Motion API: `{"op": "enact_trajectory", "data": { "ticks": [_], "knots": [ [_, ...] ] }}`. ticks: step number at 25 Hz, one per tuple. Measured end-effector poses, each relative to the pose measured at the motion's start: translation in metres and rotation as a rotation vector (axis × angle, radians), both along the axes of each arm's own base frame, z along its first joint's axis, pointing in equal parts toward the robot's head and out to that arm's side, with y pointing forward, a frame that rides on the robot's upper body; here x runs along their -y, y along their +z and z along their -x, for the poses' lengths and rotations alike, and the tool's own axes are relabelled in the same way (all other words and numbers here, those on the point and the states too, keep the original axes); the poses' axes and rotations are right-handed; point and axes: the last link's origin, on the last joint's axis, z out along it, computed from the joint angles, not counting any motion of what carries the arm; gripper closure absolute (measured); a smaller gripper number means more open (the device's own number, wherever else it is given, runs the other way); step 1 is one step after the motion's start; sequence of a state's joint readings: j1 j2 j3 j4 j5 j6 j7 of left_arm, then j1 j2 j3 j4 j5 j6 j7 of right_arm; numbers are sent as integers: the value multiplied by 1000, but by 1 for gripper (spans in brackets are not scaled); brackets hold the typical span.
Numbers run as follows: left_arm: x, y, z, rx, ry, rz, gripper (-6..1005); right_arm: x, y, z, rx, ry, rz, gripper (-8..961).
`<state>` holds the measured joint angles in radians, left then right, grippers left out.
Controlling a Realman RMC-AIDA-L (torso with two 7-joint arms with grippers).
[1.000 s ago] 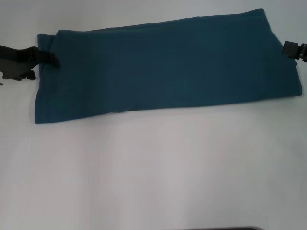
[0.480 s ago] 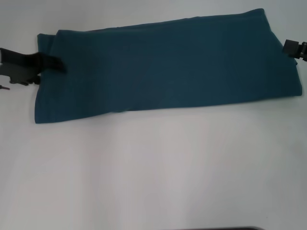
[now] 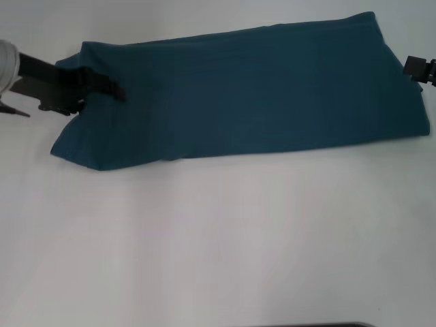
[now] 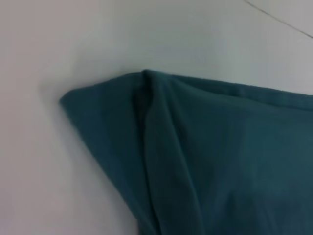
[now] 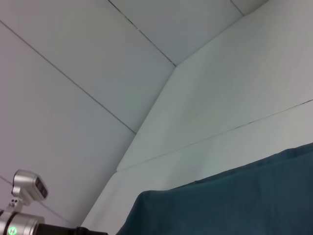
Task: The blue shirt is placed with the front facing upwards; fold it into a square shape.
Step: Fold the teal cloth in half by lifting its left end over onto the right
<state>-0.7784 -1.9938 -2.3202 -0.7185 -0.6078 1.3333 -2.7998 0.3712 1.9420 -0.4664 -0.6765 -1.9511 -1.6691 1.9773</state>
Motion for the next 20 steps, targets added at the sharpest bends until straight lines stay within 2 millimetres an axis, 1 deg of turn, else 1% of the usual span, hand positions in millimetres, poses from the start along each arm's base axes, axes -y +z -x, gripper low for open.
{"op": "enact_trajectory", "data": {
  "ticks": [5,11,16,20],
  "knots": [
    [-5,3,-6,-44,-8,40,214,2,0,-1,-3,-1,4,56],
    [-7,2,-6,-86,-10,50,410,4,1,-1,-14,0,1,56],
    [-7,1,-7,-102,-17,57,650,4,1,-1,-13,2,6,56],
    [-7,-1,-7,-102,-16,55,799,5,0,0,-14,4,9,56]
  ]
}}
